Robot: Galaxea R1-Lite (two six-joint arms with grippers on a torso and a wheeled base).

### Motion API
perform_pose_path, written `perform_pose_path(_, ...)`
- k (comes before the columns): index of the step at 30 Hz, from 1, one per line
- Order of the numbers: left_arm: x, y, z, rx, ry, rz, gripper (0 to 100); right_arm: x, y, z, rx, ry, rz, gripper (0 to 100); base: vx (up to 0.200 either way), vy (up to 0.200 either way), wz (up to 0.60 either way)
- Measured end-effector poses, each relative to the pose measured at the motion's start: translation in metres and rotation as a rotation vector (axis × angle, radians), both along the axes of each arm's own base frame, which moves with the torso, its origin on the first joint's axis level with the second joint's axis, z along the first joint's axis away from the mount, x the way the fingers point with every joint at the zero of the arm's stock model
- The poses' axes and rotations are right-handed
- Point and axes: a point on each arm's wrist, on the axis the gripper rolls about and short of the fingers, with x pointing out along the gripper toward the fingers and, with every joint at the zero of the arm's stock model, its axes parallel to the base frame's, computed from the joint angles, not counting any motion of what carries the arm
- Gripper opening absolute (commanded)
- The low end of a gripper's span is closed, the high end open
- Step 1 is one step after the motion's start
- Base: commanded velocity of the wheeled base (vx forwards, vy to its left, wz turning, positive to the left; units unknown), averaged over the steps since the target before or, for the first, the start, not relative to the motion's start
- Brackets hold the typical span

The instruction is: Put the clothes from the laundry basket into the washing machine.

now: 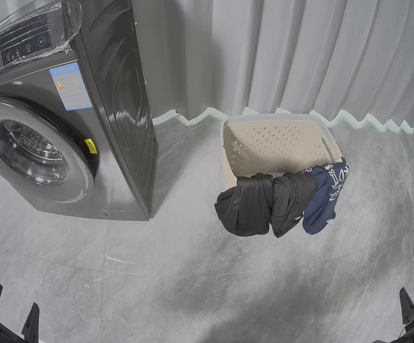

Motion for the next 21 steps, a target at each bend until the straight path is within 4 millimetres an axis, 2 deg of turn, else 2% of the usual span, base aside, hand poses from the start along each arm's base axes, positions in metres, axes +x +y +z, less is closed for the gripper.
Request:
perform_pose_path(20,0.0000,0.0000,-0.0001,0.000,0.001,0.000,100,0.0000,0.0000,0.0000,0.000,0.000,0.000,100,0.000,-0.200,0.00)
perform_pose_path(21,0.0000,0.0000,-0.0002,0.000,0.002,0.000,100,0.0000,0.0000,0.0000,0.000,0.000,0.000,100,0.000,0.000,0.00)
